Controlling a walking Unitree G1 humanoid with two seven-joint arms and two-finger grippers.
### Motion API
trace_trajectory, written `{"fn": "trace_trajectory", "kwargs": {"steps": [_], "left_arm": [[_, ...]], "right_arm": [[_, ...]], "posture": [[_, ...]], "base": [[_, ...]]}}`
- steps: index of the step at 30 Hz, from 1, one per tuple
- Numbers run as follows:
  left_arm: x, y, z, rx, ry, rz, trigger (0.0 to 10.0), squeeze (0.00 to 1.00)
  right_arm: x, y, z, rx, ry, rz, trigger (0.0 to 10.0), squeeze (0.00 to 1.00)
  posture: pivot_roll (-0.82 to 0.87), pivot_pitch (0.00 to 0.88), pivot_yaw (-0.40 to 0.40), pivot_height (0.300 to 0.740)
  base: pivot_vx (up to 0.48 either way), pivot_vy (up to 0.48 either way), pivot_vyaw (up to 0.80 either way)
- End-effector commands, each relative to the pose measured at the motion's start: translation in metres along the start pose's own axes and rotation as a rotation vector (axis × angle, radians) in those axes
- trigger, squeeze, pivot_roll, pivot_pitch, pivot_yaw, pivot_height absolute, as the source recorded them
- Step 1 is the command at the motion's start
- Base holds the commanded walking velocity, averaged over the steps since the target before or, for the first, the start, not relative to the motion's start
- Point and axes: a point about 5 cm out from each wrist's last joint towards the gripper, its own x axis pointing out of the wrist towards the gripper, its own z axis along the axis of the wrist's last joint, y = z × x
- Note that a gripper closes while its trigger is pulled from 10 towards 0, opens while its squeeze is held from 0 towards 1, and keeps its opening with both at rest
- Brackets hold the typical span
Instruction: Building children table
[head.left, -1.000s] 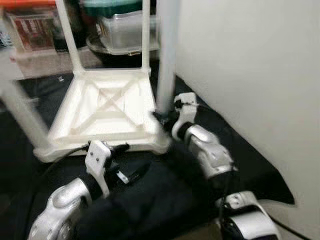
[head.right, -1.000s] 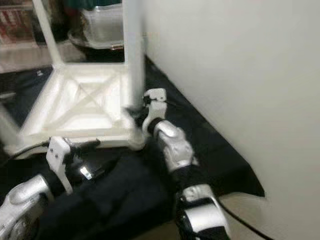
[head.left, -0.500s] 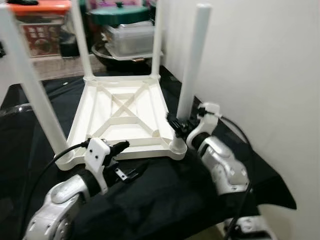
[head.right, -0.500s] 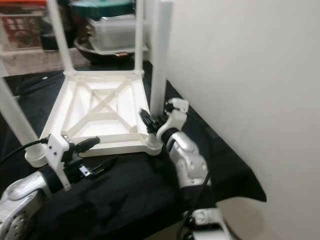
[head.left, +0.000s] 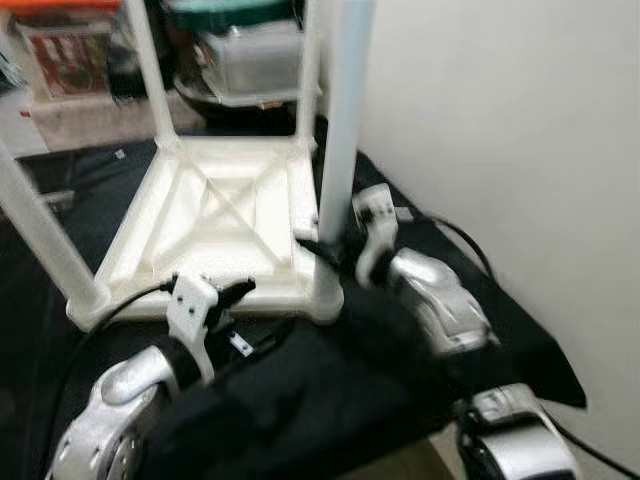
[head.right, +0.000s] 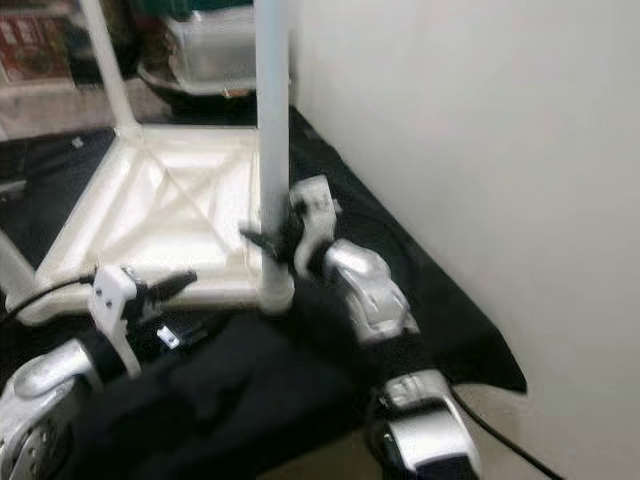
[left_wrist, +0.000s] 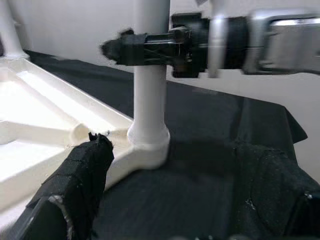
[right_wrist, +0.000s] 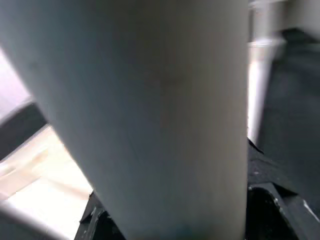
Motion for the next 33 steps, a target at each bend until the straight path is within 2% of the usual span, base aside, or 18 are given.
{"fn": "trace_trajectory", "kwargs": {"steps": [1,2,11,12,13,15,16,17,18,21,22,25,26,27,29,30,31,33], "left_arm": [[-0.003,-0.001,-0.003,-0.009,0.014,0.006,10.0,0.0],[-0.003,-0.002,-0.003,-0.01,0.016,0.006,10.0,0.0],[-0.003,-0.002,-0.002,-0.018,0.011,0.005,10.0,0.0],[-0.002,-0.002,-0.002,-0.016,0.013,-0.002,10.0,0.0],[-0.002,-0.002,-0.002,-0.016,0.013,-0.002,10.0,0.0],[-0.002,0.0,-0.001,-0.014,0.014,-0.008,10.0,0.0],[-0.002,0.0,-0.001,-0.014,0.014,-0.008,10.0,0.0],[-0.002,0.001,-0.001,-0.013,0.015,-0.008,10.0,0.0],[-0.002,0.001,-0.001,-0.013,0.015,-0.008,10.0,0.0],[-0.002,-0.002,-0.002,-0.02,0.012,-0.013,10.0,0.0],[-0.002,-0.002,-0.002,-0.02,0.012,-0.013,10.0,0.0],[0.001,-0.001,-0.003,-0.016,0.011,-0.007,10.0,0.0],[0.001,-0.001,-0.003,-0.016,0.011,-0.007,10.0,0.0],[0.001,-0.001,-0.001,-0.015,0.007,-0.008,10.0,0.0],[0.002,-0.002,0.0,-0.014,0.004,-0.009,10.0,0.0],[0.001,-0.001,-0.001,-0.01,0.009,-0.005,10.0,0.0],[0.001,-0.001,-0.001,-0.01,0.009,-0.005,10.0,0.0],[-0.001,0.0,-0.002,-0.009,0.016,0.003,10.0,0.0]], "right_arm": [[-0.022,-0.049,-0.043,0.064,0.17,-0.512,0.0,0.0],[-0.037,-0.059,-0.048,0.073,0.162,-0.716,0.0,0.0],[-0.046,-0.051,-0.05,0.084,0.162,-0.774,0.0,0.0],[-0.039,-0.035,-0.024,0.086,0.032,-0.594,10.0,1.0],[-0.039,-0.035,-0.024,0.086,0.032,-0.594,10.0,1.0],[-0.027,-0.009,0.012,0.076,-0.119,-0.26,10.0,1.0],[-0.027,-0.009,0.012,0.076,-0.119,-0.26,10.0,1.0],[-0.021,-0.002,0.029,0.077,-0.185,-0.078,10.0,0.0],[-0.021,-0.002,0.029,0.077,-0.185,-0.078,10.0,0.0],[-0.025,0.012,0.045,-0.046,-0.255,0.42,10.0,0.0],[-0.025,0.012,0.045,-0.046,-0.255,0.42,10.0,0.0],[-0.031,0.029,0.023,-0.092,-0.184,0.711,9.6,0.0],[-0.031,0.029,0.023,-0.092,-0.184,0.711,9.6,0.0],[-0.031,0.036,0.014,-0.088,-0.152,0.749,3.6,0.0],[-0.031,0.04,0.01,-0.084,-0.134,0.757,3.6,0.0],[-0.023,0.039,0.001,-0.095,-0.101,0.624,0.0,0.0],[-0.023,0.039,0.001,-0.095,-0.101,0.624,0.0,0.0],[0.0,0.019,-0.015,-0.049,0.014,0.146,0.0,0.0]], "posture": [[0.03,0.0,-0.067,0.74],[0.04,0.0,-0.068,0.74],[0.03,0.0,-0.058,0.74],[0.03,0.0,-0.048,0.74],[0.03,0.0,-0.048,0.74],[0.02,0.0,-0.047,0.74],[0.02,0.0,-0.047,0.74],[0.02,0.0,-0.048,0.74],[0.02,0.0,-0.048,0.74],[0.02,0.0,-0.055,0.74],[0.02,0.0,-0.055,0.74],[0.03,0.0,-0.061,0.74],[0.03,0.0,-0.061,0.74],[0.04,0.0,-0.063,0.74],[0.04,0.0,-0.063,0.74],[0.04,0.0,-0.065,0.74],[0.04,0.0,-0.065,0.74],[0.04,0.0,-0.064,0.74]], "base": [[0.0,0.0,0.0],[0.0,0.0,0.0],[0.0,0.0,0.0],[0.0,0.0,0.0],[0.0,0.0,0.0],[0.0,0.0,0.0],[0.0,0.0,0.0],[0.0,0.0,0.0],[0.0,0.0,0.0],[0.0,0.0,0.0],[0.0,0.0,0.0],[0.0,0.0,0.0],[0.0,0.0,0.0],[0.0,0.0,0.0],[0.0,0.0,0.0],[0.0,0.0,0.0],[0.0,0.0,0.0],[0.0,0.0,0.0]]}}
